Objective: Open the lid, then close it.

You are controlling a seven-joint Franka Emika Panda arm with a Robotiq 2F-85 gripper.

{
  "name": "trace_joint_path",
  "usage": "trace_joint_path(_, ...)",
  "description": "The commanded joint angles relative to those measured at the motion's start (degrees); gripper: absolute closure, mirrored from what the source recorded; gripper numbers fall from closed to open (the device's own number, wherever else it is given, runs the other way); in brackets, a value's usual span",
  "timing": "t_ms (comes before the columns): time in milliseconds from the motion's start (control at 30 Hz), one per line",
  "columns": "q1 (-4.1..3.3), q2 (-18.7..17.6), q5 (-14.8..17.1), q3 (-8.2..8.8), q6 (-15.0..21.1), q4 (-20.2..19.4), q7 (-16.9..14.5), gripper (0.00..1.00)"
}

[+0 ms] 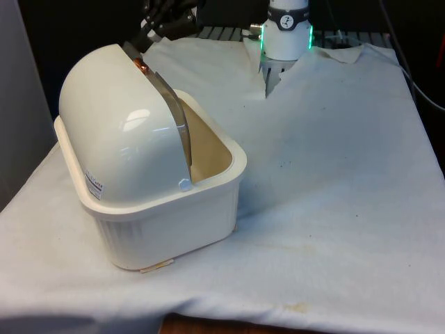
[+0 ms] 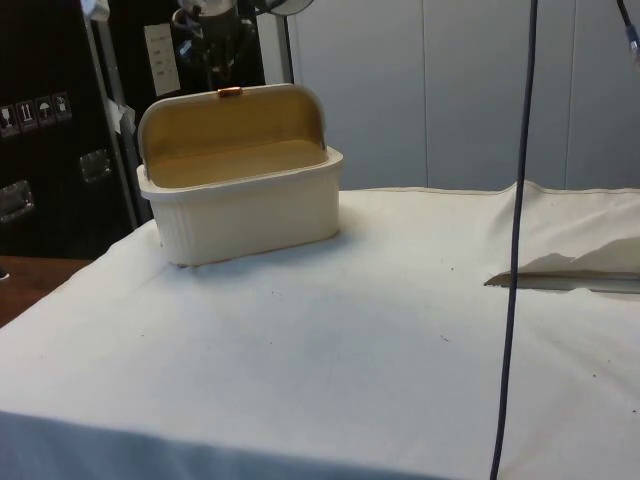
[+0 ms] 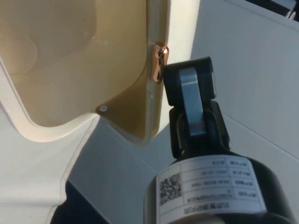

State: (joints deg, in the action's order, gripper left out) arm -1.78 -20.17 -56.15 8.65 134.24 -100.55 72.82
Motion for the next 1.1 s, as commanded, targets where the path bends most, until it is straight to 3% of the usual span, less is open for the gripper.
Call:
trace_joint_path(0, 0.46, -0.06, 0.86, -0.11, 1.15, 0.0, 0.06, 1.0)
trace_joint_path(267, 0.4, -0.11, 3.67, 0.92, 2.64, -0.06, 0.0, 1.0)
trace_joint_path(300, 0.0, -0.06, 3.04, 1.03, 1.83, 0.0, 0.0, 1.0)
trace_joint_path(333, 0.4, -0.11, 3.78, 1.03, 2.69, -0.06, 0.0, 1.0)
trace_joint_path(900, 0.06, -0.4, 3.38, 2.46, 1.89, 0.0, 0.57, 1.0)
trace_joint_path(1067, 0.06, -1.2, 3.32, 2.64, 2.29, 0.34, 2.46, 1.0)
